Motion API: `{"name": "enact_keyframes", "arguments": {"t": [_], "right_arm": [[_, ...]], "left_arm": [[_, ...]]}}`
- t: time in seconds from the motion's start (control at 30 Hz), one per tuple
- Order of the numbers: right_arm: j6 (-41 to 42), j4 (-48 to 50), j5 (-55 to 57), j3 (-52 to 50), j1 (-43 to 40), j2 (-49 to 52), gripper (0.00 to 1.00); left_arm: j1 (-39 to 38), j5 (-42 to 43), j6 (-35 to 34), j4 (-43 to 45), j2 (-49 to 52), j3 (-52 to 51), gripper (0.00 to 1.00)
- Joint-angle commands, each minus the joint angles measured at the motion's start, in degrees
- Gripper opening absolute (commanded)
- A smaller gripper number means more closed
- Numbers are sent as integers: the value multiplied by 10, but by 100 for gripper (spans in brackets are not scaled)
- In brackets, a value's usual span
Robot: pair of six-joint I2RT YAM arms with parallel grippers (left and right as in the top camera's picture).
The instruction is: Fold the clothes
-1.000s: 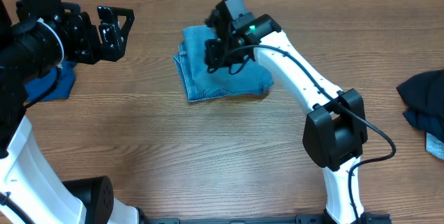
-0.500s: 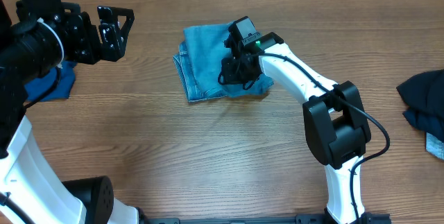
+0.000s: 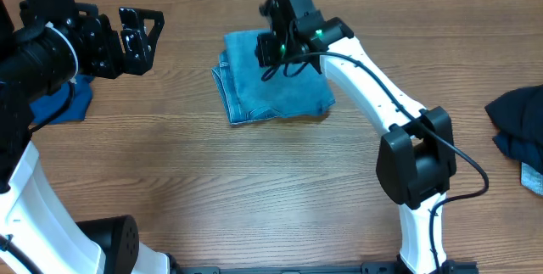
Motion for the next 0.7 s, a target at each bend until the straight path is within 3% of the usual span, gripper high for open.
{"name": "enact_keyframes", "arguments": {"t": [0.0,0.43,0.67], "right_arm": [[17,19,-4,7,6,-7,4],[20,178,-5,7,30,132,4],[50,158,-7,7,30,186,4]], "left_arm": [[-2,9,7,-1,2,-2,100],[-2,9,7,-1,2,-2,100],[-2,9,7,-1,2,-2,100]]}}
